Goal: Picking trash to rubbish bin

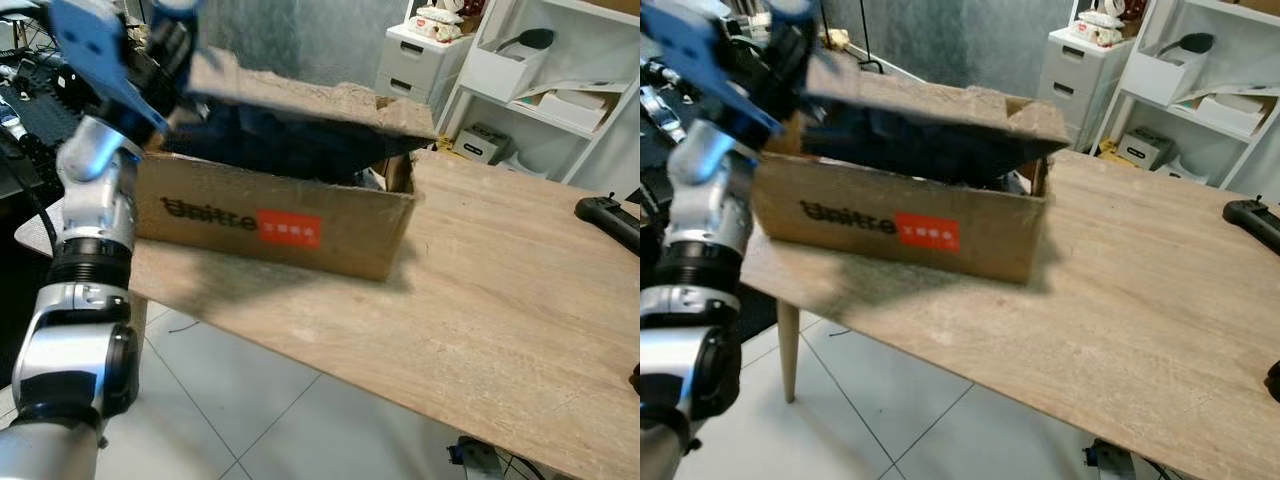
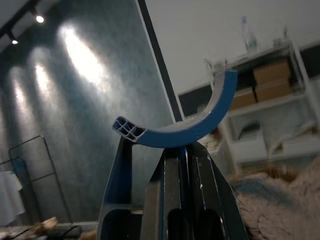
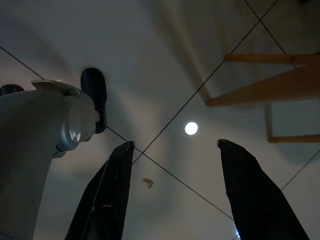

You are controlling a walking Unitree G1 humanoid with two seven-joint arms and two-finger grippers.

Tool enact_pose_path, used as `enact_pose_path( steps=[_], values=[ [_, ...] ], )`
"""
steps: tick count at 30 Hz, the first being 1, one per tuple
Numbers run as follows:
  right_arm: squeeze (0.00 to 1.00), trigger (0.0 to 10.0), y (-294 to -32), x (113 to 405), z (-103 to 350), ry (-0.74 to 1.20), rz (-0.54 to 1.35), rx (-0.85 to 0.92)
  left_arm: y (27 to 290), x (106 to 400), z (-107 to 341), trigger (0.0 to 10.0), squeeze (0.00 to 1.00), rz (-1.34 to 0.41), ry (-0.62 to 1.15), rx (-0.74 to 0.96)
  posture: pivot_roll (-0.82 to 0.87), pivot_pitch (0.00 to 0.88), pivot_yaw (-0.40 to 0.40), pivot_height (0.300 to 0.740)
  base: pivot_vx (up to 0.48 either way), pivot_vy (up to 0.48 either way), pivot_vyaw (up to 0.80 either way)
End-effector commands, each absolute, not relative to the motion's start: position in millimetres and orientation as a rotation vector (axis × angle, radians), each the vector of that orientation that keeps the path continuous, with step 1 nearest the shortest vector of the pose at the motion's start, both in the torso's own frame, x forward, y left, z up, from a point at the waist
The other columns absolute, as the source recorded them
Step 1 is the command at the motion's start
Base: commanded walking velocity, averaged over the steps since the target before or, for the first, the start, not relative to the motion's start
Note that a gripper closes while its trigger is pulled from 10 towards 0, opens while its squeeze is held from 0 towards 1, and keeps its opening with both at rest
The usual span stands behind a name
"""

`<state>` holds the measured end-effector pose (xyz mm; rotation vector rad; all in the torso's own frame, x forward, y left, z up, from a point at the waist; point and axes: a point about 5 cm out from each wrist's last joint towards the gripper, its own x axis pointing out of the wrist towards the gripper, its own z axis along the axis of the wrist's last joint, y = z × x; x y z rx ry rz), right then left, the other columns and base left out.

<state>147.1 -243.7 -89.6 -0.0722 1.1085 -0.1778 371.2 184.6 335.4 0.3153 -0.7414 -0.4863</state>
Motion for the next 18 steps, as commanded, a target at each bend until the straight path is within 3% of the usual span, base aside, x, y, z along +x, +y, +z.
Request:
enact_pose_path(
  steps=[1,3,10,18],
  values=[
    [0.0,10.0,-245.5,145.2,-89.8,1.113,-0.181,-0.072,183.4,375.7,322.2,10.0,0.0,-0.485,-0.658,0.424,0.0,0.069,-0.041,0.74,0.0,0.0,0.0],
    [0.0,10.0,-245.3,145.6,-89.7,1.112,-0.18,-0.073,188.5,376.2,322.5,10.0,0.0,-0.451,-0.639,0.482,0.0,0.069,-0.043,0.74,0.0,0.0,0.0],
    [0.0,10.0,-244.7,144.7,-90.2,1.116,-0.174,-0.074,204.7,372.9,327.4,10.0,0.0,-0.388,-0.636,0.447,0.01,0.074,-0.043,0.74,0.0,0.0,0.0],
    [0.0,10.0,-242.8,141.8,-91.7,1.123,-0.173,-0.065,211.7,363.4,344.8,10.0,0.0,-0.39,-0.742,0.32,0.0,0.08,-0.037,0.74,0.0,0.0,0.0]
  ],
)
